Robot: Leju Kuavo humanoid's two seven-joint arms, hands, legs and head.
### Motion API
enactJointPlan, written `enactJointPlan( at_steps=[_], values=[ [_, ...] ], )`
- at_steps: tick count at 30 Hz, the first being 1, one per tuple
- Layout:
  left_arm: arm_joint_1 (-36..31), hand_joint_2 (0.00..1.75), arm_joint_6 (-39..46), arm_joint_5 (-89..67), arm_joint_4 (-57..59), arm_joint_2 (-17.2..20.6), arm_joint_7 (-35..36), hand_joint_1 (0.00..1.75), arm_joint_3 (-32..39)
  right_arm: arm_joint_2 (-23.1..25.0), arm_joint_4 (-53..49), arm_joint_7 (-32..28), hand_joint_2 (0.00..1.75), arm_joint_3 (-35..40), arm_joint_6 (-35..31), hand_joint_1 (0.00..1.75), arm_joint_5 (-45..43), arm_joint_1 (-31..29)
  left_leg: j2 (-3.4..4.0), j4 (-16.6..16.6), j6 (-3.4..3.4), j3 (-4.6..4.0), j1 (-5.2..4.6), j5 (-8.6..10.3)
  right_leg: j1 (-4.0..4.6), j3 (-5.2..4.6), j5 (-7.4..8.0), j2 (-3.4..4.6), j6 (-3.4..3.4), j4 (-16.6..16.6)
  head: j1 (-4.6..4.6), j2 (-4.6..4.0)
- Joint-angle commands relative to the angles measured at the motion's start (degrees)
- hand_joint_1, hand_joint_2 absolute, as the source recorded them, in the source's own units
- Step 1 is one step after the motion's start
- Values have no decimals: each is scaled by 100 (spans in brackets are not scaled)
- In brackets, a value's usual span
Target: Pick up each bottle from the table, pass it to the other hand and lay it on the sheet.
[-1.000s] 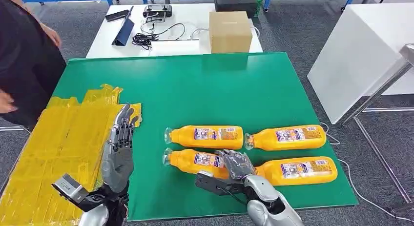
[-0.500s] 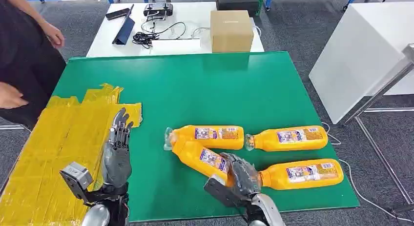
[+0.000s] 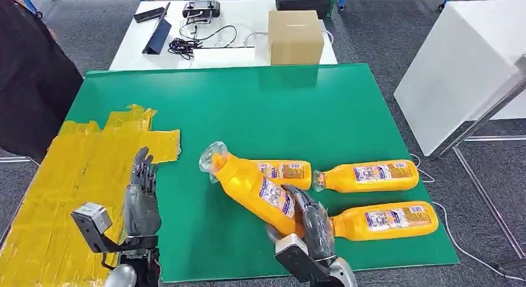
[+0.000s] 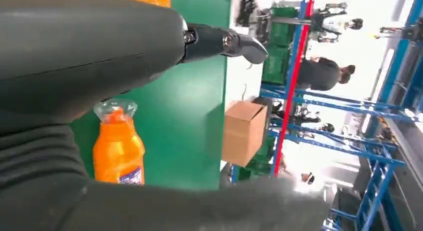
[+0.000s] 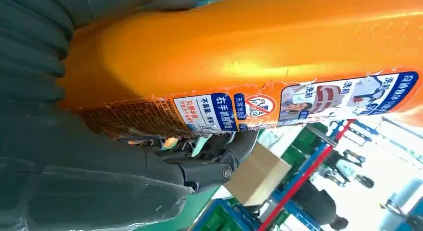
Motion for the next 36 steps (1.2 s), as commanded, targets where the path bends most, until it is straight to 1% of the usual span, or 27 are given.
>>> enactJointPlan(
  at_steps=[1,4,6,7,8,11,13,14,15,17,18,19,21,22,24,29,31,32,33,36],
  values=[
    [-60,175,-402,565,271,155,214,0,-120,133,202,-109,175,22,105,175,-79,-369,13,-8,-5,22,0,-7,1,19,-4,8,2,-8,2,0],
    [-62,175,-402,565,270,155,214,0,-120,128,205,-109,175,21,104,175,-79,-355,4,-7,-2,10,-2,-2,-2,8,-1,2,2,-5,0,0],
    [-62,175,-402,565,270,155,214,0,-120,128,205,-109,175,21,104,175,-79,-355,5,-10,-5,31,2,-10,2,31,-8,-2,4,-13,2,0],
    [-62,175,-402,565,270,155,214,0,-120,128,205,-109,175,21,104,175,-79,-355,3,-7,-2,15,-1,-4,-1,14,-3,-3,3,-8,0,0],
    [-62,175,-402,565,270,155,214,0,-120,128,205,-109,175,21,104,175,-79,-355,5,-9,-4,25,0,-8,0,25,-6,-3,4,-11,0,0],
    [-62,175,-402,565,270,155,214,0,-120,128,205,-109,175,21,104,175,-79,-355,1,-5,-1,6,-1,-1,-1,6,-1,-3,2,-5,0,0],
    [-62,175,-402,565,270,155,214,0,-120,128,205,-109,175,21,104,175,-79,-355,4,-9,-4,25,2,-9,2,28,-6,-4,4,-12,2,0],
    [-62,175,-402,565,270,155,214,0,-120,128,205,-109,175,21,104,175,-79,-355,2,-6,-2,6,-2,-2,-1,6,-1,-3,2,-5,0,0],
    [-62,175,-402,565,270,155,214,0,-120,128,205,-109,175,21,104,175,-79,-355,4,-8,-3,17,0,-6,0,19,-4,-3,3,-9,2,0],
    [-62,175,-402,565,270,155,214,0,-120,128,205,-109,175,21,104,175,-79,-355,1,-6,-1,5,-1,-2,-1,6,-1,-4,2,-6,2,0],
    [-62,175,-402,565,270,155,214,0,-120,128,205,-109,175,21,104,175,-79,-355,4,-10,-4,27,1,-9,2,30,-7,-5,4,-13,0,0],
    [-58,175,-705,858,262,182,231,0,-143,149,201,-148,175,5,132,175,-40,-377,3,-7,-2,9,-1,-3,0,10,-2,-3,2,-7,2,0],
    [-36,175,-964,1023,255,219,266,0,-190,236,317,-154,175,-18,224,175,35,-546,6,-10,-5,26,1,-10,2,28,-7,-3,4,-12,2,0],
    [-34,175,-1080,1111,258,231,302,0,-212,282,360,-163,175,-34,231,175,49,-612,8,-7,-3,9,-2,-3,-2,7,-1,2,2,-5,0,0],
    [-20,175,-1331,1367,286,249,386,0,-231,314,462,-169,175,25,289,175,95,-756,15,-7,-4,14,1,-6,1,13,-1,8,2,-8,2,0],
    [-10,175,-1807,1614,293,283,319,0,-299,378,696,-166,175,217,350,175,113,-994,8,-7,-2,7,-1,-2,-1,6,0,1,2,-6,0,0],
    [-37,175,-1960,1687,334,271,283,0,-300,392,787,-178,175,308,334,175,214,-1099,15,-12,-4,24,1,-7,1,23,-1,5,3,-14,0,0],
    [-85,175,-2720,2775,476,226,312,0,-191,386,1009,-73,175,548,479,175,551,-1405,15,-11,-3,17,0,-5,0,16,0,6,3,-12,0,0],
    [-136,175,-2975,3007,593,238,324,0,-143,482,1200,-43,175,609,511,175,585,-1593,12,-11,-3,18,0,-5,0,18,-1,4,3,-12,0,0],
    [-200,175,-3369,3291,741,249,427,0,-96,544,1382,12,175,645,573,175,678,-1764,26,-13,-5,21,2,-4,2,18,5,18,2,-14,2,0]
  ],
)
